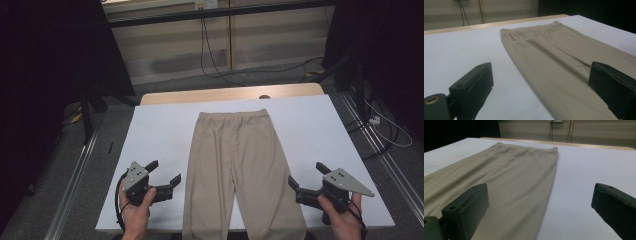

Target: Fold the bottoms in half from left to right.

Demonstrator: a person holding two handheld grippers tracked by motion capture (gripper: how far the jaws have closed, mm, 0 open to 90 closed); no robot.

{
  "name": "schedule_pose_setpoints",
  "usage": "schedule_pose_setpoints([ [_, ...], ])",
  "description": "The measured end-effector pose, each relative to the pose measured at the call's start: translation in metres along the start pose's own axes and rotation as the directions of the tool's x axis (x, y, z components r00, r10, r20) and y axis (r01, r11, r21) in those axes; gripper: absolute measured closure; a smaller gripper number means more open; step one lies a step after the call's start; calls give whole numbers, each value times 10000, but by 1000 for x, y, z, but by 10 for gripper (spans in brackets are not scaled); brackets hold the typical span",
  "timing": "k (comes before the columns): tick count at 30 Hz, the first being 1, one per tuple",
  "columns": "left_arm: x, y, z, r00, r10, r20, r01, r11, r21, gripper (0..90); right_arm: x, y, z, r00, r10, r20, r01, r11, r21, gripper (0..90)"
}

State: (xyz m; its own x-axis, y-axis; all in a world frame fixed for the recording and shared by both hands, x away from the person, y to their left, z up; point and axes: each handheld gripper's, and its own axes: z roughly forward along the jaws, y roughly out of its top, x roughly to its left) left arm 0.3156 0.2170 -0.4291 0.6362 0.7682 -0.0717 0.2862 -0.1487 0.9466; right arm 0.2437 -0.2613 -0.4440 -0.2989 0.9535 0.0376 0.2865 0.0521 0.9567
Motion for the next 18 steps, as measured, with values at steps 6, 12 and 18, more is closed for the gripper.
schedule_pose_setpoints([
  [6,-1,0,3,9999,55,130,-58,9997,227,57,2,0,2,9999,1,-122,1,9999,151,9],
  [12,0,-1,7,9996,-88,277,73,9985,541,57,10,0,5,9989,28,-477,-14,9996,278,14],
  [18,-5,2,8,9986,257,455,-277,9987,435,57,25,1,8,9958,3,-918,37,9991,432,15],
])
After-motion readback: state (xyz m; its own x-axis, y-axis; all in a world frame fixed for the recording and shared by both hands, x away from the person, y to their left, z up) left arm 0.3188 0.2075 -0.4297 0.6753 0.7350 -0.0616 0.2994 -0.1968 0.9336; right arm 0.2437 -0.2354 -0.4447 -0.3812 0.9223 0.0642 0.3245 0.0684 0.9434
